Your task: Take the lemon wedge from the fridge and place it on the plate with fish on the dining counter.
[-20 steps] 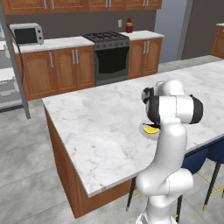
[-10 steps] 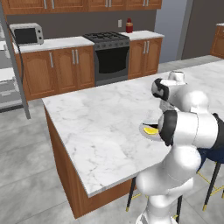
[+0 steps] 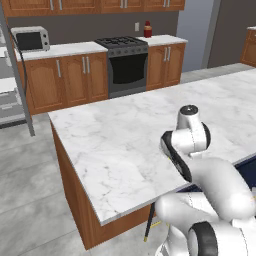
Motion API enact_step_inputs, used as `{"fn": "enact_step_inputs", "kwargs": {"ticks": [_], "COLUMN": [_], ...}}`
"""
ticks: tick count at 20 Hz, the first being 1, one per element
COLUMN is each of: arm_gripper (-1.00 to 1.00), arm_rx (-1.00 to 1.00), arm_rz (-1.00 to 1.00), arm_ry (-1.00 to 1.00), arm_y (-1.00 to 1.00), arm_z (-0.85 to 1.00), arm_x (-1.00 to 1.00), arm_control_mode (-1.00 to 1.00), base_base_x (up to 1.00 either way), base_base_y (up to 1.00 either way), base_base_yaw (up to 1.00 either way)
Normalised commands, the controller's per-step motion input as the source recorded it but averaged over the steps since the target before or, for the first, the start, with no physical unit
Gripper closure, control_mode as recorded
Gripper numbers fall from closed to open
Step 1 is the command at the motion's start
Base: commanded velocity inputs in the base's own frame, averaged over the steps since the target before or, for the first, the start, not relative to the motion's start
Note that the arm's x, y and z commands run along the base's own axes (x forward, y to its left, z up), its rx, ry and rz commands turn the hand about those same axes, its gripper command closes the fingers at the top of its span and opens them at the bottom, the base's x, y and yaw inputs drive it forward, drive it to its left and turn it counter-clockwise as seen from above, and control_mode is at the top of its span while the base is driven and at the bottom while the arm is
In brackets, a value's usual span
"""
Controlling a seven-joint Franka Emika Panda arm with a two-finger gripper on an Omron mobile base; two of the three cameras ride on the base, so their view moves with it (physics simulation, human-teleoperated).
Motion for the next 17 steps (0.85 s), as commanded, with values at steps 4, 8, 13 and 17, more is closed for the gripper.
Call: {"fn": "enact_step_inputs", "kwargs": {"ticks": [4, 8, 13, 17], "arm_gripper": [-1.0, -1.0, -1.0, -1.0], "arm_rx": [-0.44, -0.3, -0.05, 0.03], "arm_rz": [0.01, 0.02, 0.05, 0.06], "arm_ry": [-0.63, -0.38, -0.16, -0.04], "arm_y": [0.94, 1.0, 0.23, -0.22], "arm_z": [0.83, 1.0, 0.27, 0.0], "arm_x": [-1.0, -1.0, -0.4, 0.03], "arm_control_mode": [-1.0, -1.0, -1.0, -1.0], "base_base_x": [0.0, 0.0, 0.0, 0.0], "base_base_y": [0.0, 0.0, 0.0, 0.0], "base_base_yaw": [0.0, 0.0, 0.0, 0.0]}}
